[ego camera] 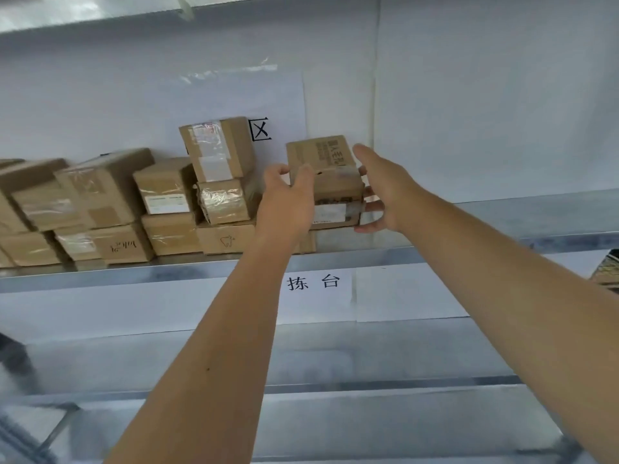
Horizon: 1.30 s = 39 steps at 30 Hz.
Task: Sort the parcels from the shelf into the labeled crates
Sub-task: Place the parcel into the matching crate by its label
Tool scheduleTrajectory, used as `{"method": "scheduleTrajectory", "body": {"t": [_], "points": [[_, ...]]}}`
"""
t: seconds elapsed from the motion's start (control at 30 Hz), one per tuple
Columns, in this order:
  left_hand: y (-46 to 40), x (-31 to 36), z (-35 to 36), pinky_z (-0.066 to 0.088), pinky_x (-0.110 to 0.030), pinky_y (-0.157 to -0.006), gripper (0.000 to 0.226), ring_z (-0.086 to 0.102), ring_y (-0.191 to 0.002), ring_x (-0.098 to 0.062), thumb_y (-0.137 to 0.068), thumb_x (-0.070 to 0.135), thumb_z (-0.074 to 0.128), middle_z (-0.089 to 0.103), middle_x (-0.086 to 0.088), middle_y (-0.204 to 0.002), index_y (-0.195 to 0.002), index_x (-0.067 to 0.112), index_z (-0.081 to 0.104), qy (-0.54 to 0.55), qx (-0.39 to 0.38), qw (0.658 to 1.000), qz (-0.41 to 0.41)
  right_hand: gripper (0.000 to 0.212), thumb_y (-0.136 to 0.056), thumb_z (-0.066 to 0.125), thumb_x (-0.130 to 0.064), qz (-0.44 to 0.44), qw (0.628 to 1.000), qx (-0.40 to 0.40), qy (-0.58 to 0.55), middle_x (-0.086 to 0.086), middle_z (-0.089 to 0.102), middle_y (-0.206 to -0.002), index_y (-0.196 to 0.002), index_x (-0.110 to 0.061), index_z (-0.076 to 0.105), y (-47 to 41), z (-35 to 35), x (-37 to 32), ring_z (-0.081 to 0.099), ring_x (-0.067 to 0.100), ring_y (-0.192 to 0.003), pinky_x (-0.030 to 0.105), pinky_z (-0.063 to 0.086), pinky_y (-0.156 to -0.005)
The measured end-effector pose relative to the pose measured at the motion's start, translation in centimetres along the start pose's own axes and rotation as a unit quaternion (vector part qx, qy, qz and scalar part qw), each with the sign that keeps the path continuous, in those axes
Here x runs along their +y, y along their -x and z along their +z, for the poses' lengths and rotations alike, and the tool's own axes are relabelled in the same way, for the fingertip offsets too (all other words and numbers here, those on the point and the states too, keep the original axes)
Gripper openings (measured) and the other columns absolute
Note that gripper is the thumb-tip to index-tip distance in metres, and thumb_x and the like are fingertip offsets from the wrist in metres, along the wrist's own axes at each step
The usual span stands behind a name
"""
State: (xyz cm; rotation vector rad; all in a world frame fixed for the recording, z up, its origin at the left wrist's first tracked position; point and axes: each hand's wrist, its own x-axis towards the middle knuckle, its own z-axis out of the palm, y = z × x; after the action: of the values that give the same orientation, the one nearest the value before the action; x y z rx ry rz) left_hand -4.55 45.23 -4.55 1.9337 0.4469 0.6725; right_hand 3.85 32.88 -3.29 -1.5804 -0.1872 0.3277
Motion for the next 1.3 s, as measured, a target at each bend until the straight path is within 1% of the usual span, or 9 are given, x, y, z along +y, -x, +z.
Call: {"method": "scheduleTrajectory", "body": {"t": [0.07, 0.2, 0.47, 0.63, 0.77, 0.87, 0.97, 1.13, 1.3], "points": [[1.6, 0.4, 0.4, 0.043, -0.025, -0.059, 0.038, 0.057, -0.069, -0.004, -0.109, 0.047, 0.046, 0.058, 0.011, -0.084, -0.138, 0.022, 0.045, 0.053, 0.023, 0.998, 0.005, 0.038, -0.098, 0.056, -0.057, -0.023, 1.0, 0.008, 0.007, 0.008, 0.067, -0.11, -0.11, -0.022, 0.064, 2.0, -1.8, 1.0, 0.067, 0.027, -0.098, 0.059, 0.058, -0.089], [5.4, -0.2, 2.7, 0.041, -0.007, -0.048, 0.036, 0.055, -0.053, 0.011, -0.111, 0.02, 0.047, 0.059, 0.007, -0.094, -0.144, 0.031, 0.041, 0.139, 0.021, 0.989, 0.047, 0.031, -0.102, 0.059, -0.019, -0.09, 0.994, 0.005, -0.056, 0.011, 0.074, -0.116, -0.131, -0.03, 0.062, 7.1, -7.2, 5.7, 0.074, 0.023, -0.101, 0.057, 0.061, -0.09], [13.8, -2.6, 14.9, 0.053, -0.014, -0.081, 0.053, 0.071, -0.101, -0.004, -0.102, -0.003, 0.038, 0.076, 0.013, -0.101, -0.112, 0.036, 0.071, 0.159, -0.279, 0.947, 0.025, 0.073, -0.095, 0.047, 0.018, -0.069, 0.979, 0.186, -0.055, 0.014, 0.072, -0.119, -0.144, -0.036, 0.053, 17.6, -19.4, 16.4, 0.072, 0.027, -0.109, 0.051, 0.059, -0.096], [19.1, -1.2, 22.9, 0.054, -0.037, -0.098, 0.029, 0.067, -0.118, -0.015, -0.108, 0.04, 0.05, 0.074, 0.003, -0.124, -0.114, 0.02, 0.07, 0.172, -0.394, 0.9, -0.074, 0.034, -0.097, 0.058, -0.023, -0.052, 0.942, 0.3, -0.139, 0.011, 0.075, -0.121, -0.12, 0.002, 0.059, 23.9, -26.8, 18.9, 0.066, 0.036, -0.12, 0.053, 0.052, -0.103], [24.0, 1.5, 27.1, 0.058, -0.046, -0.104, 0.025, 0.07, -0.113, -0.012, -0.106, 0.054, 0.049, 0.075, 0.011, -0.121, -0.119, 0.039, 0.063, 0.141, -0.474, 0.868, -0.05, 0.023, -0.106, 0.048, -0.015, -0.084, 0.916, 0.368, -0.134, 0.0, 0.075, -0.123, -0.094, -0.003, 0.064, 27.5, -30.5, 19.8, 0.066, 0.024, -0.121, 0.052, 0.052, -0.104], [27.5, 3.0, 30.0, 0.057, -0.049, -0.108, 0.023, 0.068, -0.122, -0.015, -0.107, 0.044, 0.056, 0.072, 0.012, -0.13, -0.128, 0.047, 0.061, 0.132, -0.509, 0.851, -0.025, 0.015, -0.103, 0.06, -0.017, -0.093, 0.9, 0.421, -0.067, -0.006, 0.076, -0.117, -0.117, -0.011, 0.063, 29.9, -33.2, 21.4, 0.069, 0.017, -0.116, 0.045, 0.062, -0.09], [30.8, 4.1, 33.2, 0.06, -0.047, -0.106, 0.039, 0.065, -0.128, -0.017, -0.107, 0.02, 0.062, 0.07, 0.011, -0.134, -0.138, 0.044, 0.057, 0.114, -0.541, 0.833, -0.018, 0.039, -0.1, 0.063, -0.004, -0.099, 0.888, 0.446, -0.043, -0.018, 0.072, -0.123, -0.131, -0.027, 0.063, 32.3, -36.5, 22.3, 0.061, -0.001, -0.123, 0.027, 0.06, -0.089], [35.0, 6.4, 38.3, 0.064, -0.021, -0.083, 0.054, 0.07, -0.109, 0.004, -0.103, 0.002, 0.063, 0.071, 0.024, -0.121, -0.12, 0.052, 0.058, 0.089, -0.571, 0.816, 0.014, 0.052, -0.1, 0.06, 0.001, -0.085, 0.882, 0.464, -0.008, -0.028, 0.07, -0.123, -0.133, -0.039, 0.059, 35.8, -42.3, 23.3, 0.054, -0.013, -0.126, 0.03, 0.054, -0.104], [38.4, 9.5, 42.9, 0.067, -0.033, -0.082, 0.048, 0.076, -0.105, -0.003, -0.103, -0.003, 0.053, 0.077, 0.021, -0.111, -0.122, 0.039, 0.067, 0.094, -0.569, 0.817, 0.002, 0.045, -0.101, 0.059, -0.003, -0.098, 0.872, 0.479, -0.036, -0.025, 0.071, -0.12, -0.13, -0.037, 0.06, 38.2, -47.8, 24.1, 0.056, -0.008, -0.126, 0.031, 0.056, -0.101]]}}
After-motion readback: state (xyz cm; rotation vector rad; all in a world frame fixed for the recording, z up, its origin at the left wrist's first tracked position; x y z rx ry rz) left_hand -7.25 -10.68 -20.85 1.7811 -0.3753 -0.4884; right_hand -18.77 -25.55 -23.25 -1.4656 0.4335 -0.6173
